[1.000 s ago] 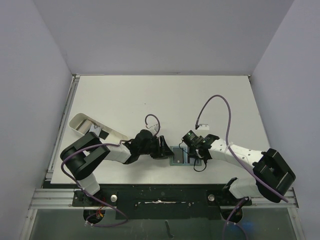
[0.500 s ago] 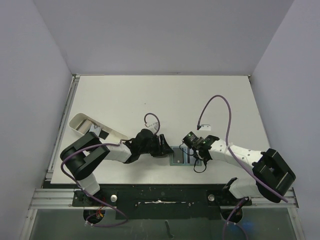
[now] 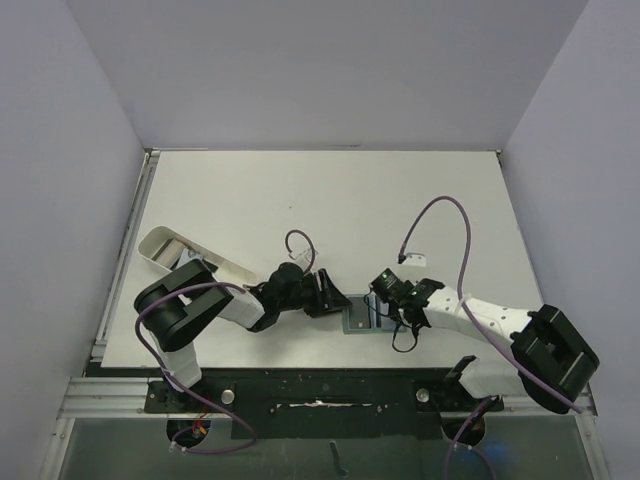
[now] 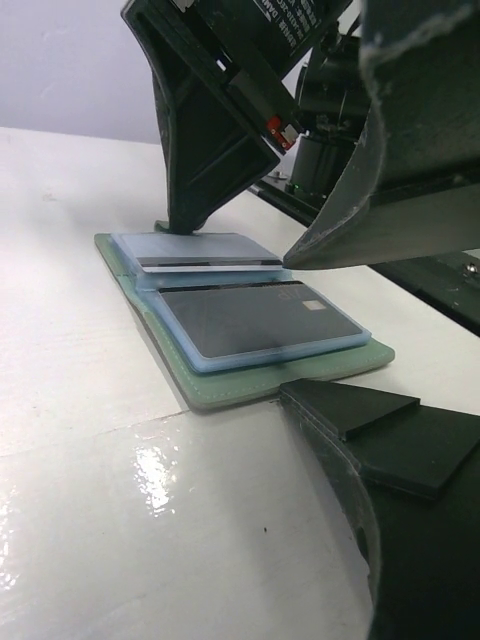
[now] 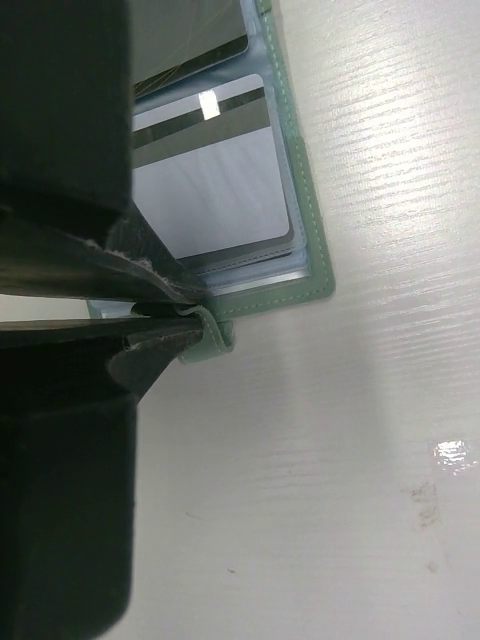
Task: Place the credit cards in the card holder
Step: Close the card holder at the center of the board.
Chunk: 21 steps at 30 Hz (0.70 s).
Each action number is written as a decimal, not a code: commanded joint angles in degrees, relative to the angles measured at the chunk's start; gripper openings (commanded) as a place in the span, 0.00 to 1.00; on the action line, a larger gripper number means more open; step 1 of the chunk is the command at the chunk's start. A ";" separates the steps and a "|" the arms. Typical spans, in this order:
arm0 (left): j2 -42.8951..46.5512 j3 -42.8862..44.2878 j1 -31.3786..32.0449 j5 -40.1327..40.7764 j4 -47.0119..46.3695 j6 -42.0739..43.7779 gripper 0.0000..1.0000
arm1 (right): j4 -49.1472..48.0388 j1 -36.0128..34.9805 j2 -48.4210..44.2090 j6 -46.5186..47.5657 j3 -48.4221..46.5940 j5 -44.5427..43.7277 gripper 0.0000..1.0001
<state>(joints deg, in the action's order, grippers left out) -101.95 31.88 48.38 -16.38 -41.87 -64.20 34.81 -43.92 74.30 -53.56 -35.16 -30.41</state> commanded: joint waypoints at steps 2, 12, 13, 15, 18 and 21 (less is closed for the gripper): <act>-0.96 -1.68 0.79 -3.04 -12.94 -7.59 0.46 | -5.62 -0.29 -3.77 -2.55 3.16 3.57 0.06; -1.70 -0.95 2.66 -3.81 -22.60 -12.99 0.43 | -11.07 -0.38 -6.68 -3.24 6.27 8.04 0.06; -2.10 -0.82 2.82 -3.83 -23.21 -13.26 0.43 | -11.30 -0.38 -6.94 -3.22 6.41 8.23 0.06; -2.55 -0.32 3.15 -3.98 -23.37 -13.06 0.42 | -11.56 -0.45 -7.58 -3.22 6.58 8.63 0.06; -2.64 0.29 3.39 -4.00 -22.79 -12.02 0.41 | -11.81 -0.38 -8.83 -3.08 6.76 8.64 0.05; -2.62 1.08 3.49 -4.00 -21.41 -10.81 0.40 | -14.07 -0.39 -10.57 -2.11 7.42 9.72 0.05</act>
<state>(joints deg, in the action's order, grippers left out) -104.07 30.68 51.35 -19.40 -60.66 -76.31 26.46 -43.88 66.32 -54.92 -28.53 -24.91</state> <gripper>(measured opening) 0.411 0.096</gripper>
